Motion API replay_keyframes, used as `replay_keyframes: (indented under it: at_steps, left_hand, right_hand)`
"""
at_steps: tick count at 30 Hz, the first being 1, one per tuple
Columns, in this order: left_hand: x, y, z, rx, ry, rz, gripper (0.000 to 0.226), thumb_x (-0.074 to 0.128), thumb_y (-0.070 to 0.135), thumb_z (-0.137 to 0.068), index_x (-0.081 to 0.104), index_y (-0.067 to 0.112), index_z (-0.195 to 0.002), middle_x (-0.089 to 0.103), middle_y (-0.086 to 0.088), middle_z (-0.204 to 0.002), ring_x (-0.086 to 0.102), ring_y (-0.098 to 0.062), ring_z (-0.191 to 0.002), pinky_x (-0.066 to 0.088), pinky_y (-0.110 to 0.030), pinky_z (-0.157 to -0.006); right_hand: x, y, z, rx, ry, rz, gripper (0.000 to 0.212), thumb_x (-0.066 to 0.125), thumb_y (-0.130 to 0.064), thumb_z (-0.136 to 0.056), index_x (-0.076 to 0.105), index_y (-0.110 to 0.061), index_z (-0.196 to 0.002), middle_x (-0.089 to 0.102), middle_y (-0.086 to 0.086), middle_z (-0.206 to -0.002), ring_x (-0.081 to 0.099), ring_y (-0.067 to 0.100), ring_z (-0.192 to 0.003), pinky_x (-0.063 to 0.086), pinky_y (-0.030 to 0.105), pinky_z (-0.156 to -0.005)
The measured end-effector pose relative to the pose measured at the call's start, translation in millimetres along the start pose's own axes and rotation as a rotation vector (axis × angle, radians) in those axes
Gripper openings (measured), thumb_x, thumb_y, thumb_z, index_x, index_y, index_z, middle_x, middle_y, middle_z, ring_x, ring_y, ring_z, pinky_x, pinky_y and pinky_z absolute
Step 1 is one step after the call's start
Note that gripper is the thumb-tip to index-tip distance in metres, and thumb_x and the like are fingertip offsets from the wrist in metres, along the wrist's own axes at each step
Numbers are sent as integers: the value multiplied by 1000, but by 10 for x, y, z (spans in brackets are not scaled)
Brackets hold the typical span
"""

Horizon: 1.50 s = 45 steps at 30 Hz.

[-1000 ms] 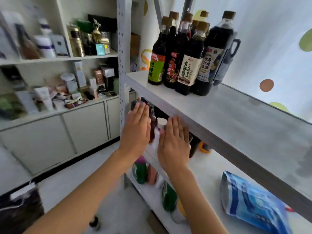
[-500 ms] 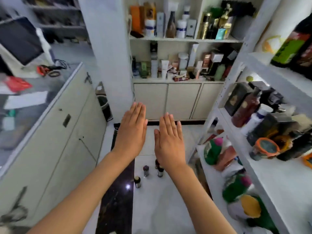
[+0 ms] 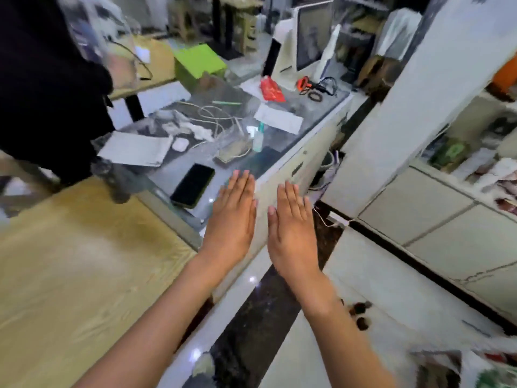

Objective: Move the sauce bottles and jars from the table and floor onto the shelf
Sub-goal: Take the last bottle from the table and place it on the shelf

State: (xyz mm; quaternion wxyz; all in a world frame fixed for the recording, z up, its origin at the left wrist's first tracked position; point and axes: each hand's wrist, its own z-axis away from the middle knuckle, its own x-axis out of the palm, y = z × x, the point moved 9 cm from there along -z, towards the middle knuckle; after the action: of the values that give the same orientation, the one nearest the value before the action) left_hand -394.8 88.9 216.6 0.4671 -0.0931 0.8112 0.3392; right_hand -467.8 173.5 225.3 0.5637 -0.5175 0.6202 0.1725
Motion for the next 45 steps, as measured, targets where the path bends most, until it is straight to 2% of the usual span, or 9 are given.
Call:
replay_keyframes:
  at_steps: [4, 11, 17, 21, 25, 32, 39, 42, 45]
  left_hand:
    - [-502, -1169, 184, -233, 101, -2, 51, 26, 27, -106, 29, 2, -150, 26, -12, -158, 13, -23, -149, 15, -39, -122]
    - [-1045, -2358, 617, -535, 197, -40, 49, 29, 25, -106, 27, 6, -151, 23, -8, -160, 8, -19, -150, 14, -37, -122]
    - [-1101, -3008, 796, -759, 216, -63, 50, 29, 29, -105, 29, 8, -151, 27, -8, -159, 11, -19, -150, 15, -35, -121]
    - [-1129, -3314, 786, -856, 190, -137, 52, 28, 31, -105, 27, 9, -152, 26, -5, -159, 9, -17, -150, 14, -34, -122]
    - [-1194, -3561, 726, -928, 158, -193, 51, 32, 29, -105, 32, 7, -150, 31, -7, -157, 13, -19, -149, 16, -36, -121]
    - [-1084, -3907, 641, -1059, 115, -192, 52, 25, 34, -105, 36, 8, -149, 35, -5, -155, 12, -19, -150, 17, -41, -120]
    - [-967, -4035, 645, -1128, 122, -121, 61, 20, 40, -99, 43, 7, -144, 43, -8, -150, 21, -24, -147, 21, -42, -119]
    - [-923, -4040, 641, -1138, 128, -88, 51, 26, 35, -104, 43, 7, -144, 43, -8, -150, 21, -23, -147, 22, -44, -118]
    - [-942, -4034, 658, -1136, 151, -77, 45, 33, 27, -105, 41, 8, -145, 41, -7, -151, 21, -23, -147, 20, -43, -118]
  right_hand:
    - [681, -873, -287, -142, -148, -101, 55, 21, -33, -107, 21, -8, -157, 13, 6, -166, 1, 10, -152, -2, 31, -125]
    - [1532, -1964, -577, -330, -362, -239, 52, 26, -30, -109, 23, -10, -157, 16, 5, -166, 6, 13, -153, 5, 33, -126]
    - [2417, -2361, -988, -235, -614, -505, 52, 34, -33, -107, 28, -13, -155, 24, 4, -164, 16, 14, -152, 13, 28, -123]
    - [3022, -2705, -1499, -163, -640, -643, 47, 44, -33, -104, 43, -15, -148, 47, 5, -151, 41, 22, -140, 34, 37, -115]
    - [3446, -2962, -2018, -173, -644, -652, 27, 49, -26, -102, 57, -15, -126, 62, 4, -126, 58, 23, -116, 39, 24, -84]
    - [4104, -3269, -2494, -218, -665, -364, 33, 50, -17, -99, 54, -3, -129, 53, 17, -129, 50, 36, -121, 47, 43, -92]
    - [4340, -3176, -2507, -249, -643, -361, 18, 61, -8, -87, 66, -6, -105, 59, 16, -111, 54, 34, -107, 46, 36, -78]
    - [4307, -3082, -2431, -196, -657, -474, 17, 61, -3, -81, 66, -15, -91, 68, 2, -92, 64, 25, -89, 51, 30, -71]
    - [4237, -3024, -2238, -168, -726, -556, 18, 62, -3, -86, 61, -21, -88, 61, -9, -82, 60, 14, -79, 39, 20, -68]
